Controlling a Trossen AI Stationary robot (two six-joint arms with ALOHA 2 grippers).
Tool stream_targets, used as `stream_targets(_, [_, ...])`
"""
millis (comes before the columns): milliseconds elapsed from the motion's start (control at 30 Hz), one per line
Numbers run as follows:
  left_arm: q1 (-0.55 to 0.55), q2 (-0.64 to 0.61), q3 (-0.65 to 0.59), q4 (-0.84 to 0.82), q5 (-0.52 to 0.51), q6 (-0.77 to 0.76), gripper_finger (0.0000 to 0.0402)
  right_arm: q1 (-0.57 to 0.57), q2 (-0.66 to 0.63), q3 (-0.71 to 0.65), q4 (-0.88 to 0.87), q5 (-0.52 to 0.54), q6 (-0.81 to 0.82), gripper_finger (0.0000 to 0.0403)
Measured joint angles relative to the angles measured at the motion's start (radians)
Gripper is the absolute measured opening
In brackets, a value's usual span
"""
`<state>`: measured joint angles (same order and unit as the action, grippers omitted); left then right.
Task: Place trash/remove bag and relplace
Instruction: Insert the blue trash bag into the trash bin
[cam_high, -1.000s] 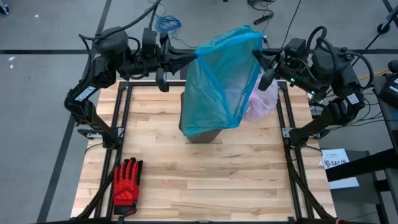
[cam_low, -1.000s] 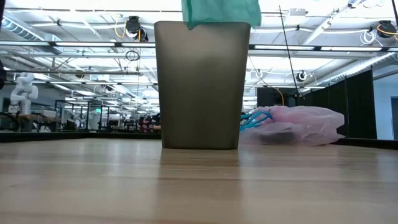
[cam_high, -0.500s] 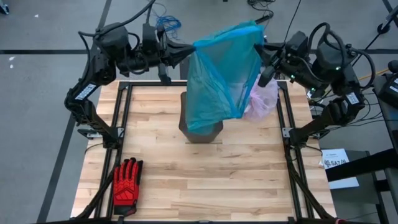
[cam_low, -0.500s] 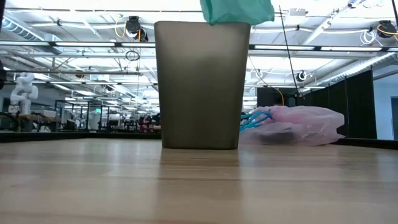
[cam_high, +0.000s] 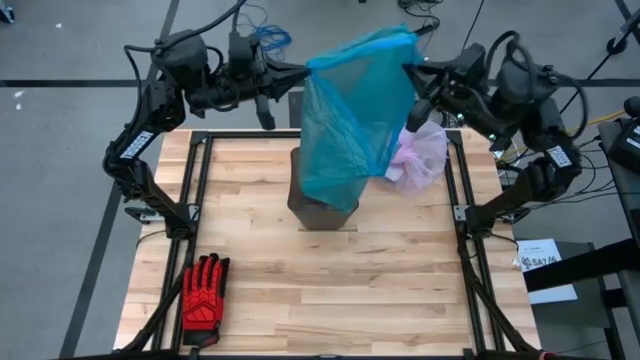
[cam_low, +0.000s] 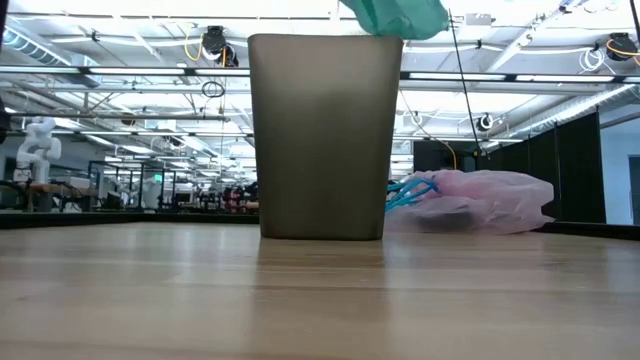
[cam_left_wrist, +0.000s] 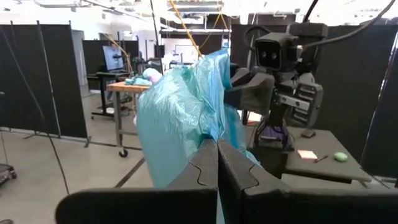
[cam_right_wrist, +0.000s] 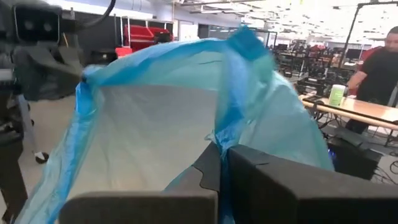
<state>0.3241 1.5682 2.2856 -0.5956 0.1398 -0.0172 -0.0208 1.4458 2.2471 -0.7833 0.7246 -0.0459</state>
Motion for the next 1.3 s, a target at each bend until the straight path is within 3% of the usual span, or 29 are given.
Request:
stream_targets(533, [-0.005,-0.063,0.002,-0.104,-0.051,0.030,0.0000,0.014,0.090,0.000,0.108,-0.076,-0.142,0.0000])
stream_targets(767, [-0.004,-0.050,0.001,-0.036,-0.057,0.058,0.0000,-0.014,0.078,0.000,0.236,-0.070,-0.247,0.0000])
stream_targets(1067, [0.024,-0.035,0.001,-0.005,-0.042,0.060,0.0000,-0.031,0.077,0.000,0.232,-0.074,-0.273,0.0000])
stream_targets(1300, [0.021,-0.034,0.000,-0.116,-0.039,0.052,0.0000,-0.030,0.085,0.000,0.176,-0.079,-0.229,0.0000])
